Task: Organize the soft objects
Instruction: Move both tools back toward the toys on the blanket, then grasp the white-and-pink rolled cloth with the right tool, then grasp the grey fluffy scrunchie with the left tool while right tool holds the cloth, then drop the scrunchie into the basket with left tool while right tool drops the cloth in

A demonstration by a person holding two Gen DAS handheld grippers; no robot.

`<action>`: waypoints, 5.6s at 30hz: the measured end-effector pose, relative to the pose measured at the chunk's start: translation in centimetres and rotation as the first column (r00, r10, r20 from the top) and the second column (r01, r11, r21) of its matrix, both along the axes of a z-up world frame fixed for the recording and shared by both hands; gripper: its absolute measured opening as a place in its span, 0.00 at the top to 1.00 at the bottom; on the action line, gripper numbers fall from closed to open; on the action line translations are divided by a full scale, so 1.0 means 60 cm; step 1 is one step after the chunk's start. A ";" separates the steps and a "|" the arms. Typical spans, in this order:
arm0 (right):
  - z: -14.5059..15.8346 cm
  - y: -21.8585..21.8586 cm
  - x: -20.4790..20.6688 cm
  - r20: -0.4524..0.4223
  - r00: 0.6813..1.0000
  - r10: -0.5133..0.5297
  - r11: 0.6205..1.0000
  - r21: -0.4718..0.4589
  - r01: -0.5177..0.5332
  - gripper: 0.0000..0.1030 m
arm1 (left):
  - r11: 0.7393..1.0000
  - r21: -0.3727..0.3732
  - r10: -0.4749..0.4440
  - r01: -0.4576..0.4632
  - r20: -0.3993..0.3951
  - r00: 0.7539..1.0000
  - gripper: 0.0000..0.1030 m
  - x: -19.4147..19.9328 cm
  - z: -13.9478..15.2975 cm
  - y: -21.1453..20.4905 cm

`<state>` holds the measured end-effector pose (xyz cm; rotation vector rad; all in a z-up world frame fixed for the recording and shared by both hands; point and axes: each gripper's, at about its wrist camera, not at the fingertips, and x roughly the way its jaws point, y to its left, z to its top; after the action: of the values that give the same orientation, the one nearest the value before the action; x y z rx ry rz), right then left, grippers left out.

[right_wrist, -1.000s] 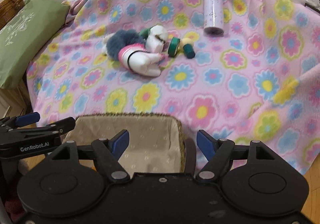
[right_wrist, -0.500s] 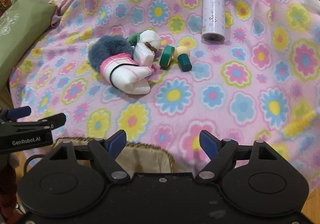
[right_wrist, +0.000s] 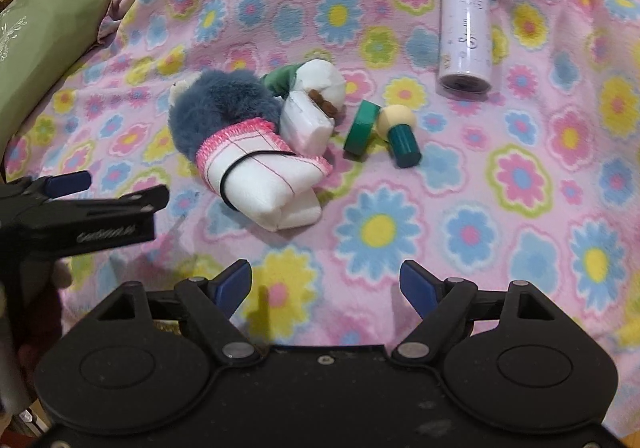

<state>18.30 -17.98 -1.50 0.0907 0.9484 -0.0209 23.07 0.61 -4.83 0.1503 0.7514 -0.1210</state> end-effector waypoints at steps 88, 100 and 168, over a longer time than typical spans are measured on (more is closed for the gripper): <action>-0.090 -0.121 0.129 0.273 0.961 0.051 0.990 -0.142 -0.012 0.16 | 0.982 -0.182 0.064 -0.049 0.074 0.995 0.03 0.056 -0.030 0.078; -0.110 -0.124 0.136 0.264 0.964 0.029 0.995 -0.098 -0.003 0.13 | 0.986 -0.081 -0.139 0.149 0.116 0.984 0.03 0.028 0.012 -0.028; 0.077 -0.058 -0.185 0.324 0.946 -0.028 0.999 -0.021 0.036 0.31 | 0.972 -0.235 -0.023 0.021 -0.006 1.000 0.41 -0.300 0.079 0.008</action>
<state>7.22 -21.47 3.15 0.0815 0.6174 -0.0474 5.05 1.11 -0.09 -0.0675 0.7385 -0.2310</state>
